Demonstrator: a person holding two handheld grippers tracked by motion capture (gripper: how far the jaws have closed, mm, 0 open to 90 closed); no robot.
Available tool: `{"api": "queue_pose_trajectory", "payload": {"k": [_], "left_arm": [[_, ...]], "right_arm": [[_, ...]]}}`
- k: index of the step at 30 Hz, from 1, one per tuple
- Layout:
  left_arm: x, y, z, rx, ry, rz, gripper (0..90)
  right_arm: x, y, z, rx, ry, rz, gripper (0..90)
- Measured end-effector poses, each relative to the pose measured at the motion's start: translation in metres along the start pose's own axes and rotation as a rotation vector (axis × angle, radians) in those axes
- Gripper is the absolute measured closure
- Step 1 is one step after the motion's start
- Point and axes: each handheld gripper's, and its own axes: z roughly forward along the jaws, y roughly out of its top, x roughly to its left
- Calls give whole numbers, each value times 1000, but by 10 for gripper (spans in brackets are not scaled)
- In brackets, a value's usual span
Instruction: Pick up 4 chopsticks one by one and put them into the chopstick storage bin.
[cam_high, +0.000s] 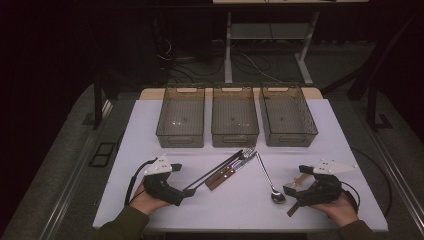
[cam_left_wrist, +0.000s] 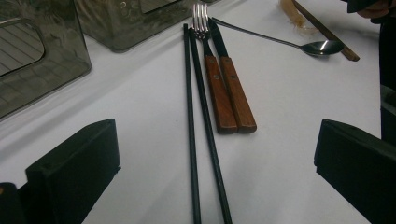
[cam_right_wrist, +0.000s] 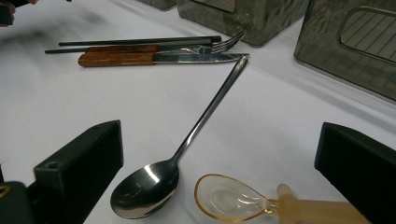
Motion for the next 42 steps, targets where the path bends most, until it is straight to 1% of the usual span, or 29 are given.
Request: {"api": "queue_pose_trajectory", "payload": {"k": [3,5,10,11,14,15,17,19,20,21,22,24,27,30,31,32,33,37,39,40,41,42], "left_arm": [[0,0,0,6,-4,-2,0],[1,0,0,2,-5,-13,0],[1,0,-1,4,-4,-8,0],[1,0,-1,4,-4,-8,0],[1,-1,-3,0,-6,-5,0],[1,-1,-3,2,-8,-10,0],[1,-1,-3,0,-9,-11,0],[1,-1,-2,2,-12,-9,0],[1,-1,-2,3,-12,-7,0],[1,-1,-2,2,-12,-10,0],[1,-1,-2,3,-10,-10,0],[1,0,-2,2,-10,-7,0],[1,0,-3,6,-9,-6,0],[1,0,-2,5,-12,-3,0],[1,0,-2,5,-12,-3,0],[1,0,-2,4,-12,-7,0],[1,0,-2,5,-12,-7,0],[1,0,-3,4,-12,-5,0],[1,0,-3,3,-12,-6,0],[1,0,-3,1,-12,-9,0],[1,0,-3,1,-13,-8,0],[1,0,-3,1,-12,-8,0]], "right_arm": [[-1,0,0,10,2,2,9],[-2,0,-1,14,6,6,9],[-4,1,-3,40,15,7,13],[-4,2,-3,38,10,4,47],[-4,3,-6,33,-1,3,65],[-4,3,-8,35,-5,-1,143],[-5,4,-9,32,-12,5,161],[-7,4,-10,33,-10,5,230],[-8,4,-11,34,-14,5,239],[-9,4,-12,33,-16,7,269],[-9,4,-12,33,-16,7,269],[-12,3,-14,36,-20,17,339],[-15,3,-16,43,-30,23,399],[-18,3,-17,57,-36,23,463],[-18,3,-17,57,-36,23,463],[-20,2,-18,68,-44,28,517],[-22,2,-19,75,-48,34,545],[-26,2,-21,92,-66,47,632],[-27,2,-21,98,-72,45,647],[-29,2,-22,113,-85,42,699],[-29,2,-22,113,-85,42,699],[-31,2,-23,125,-88,39,743]]}}
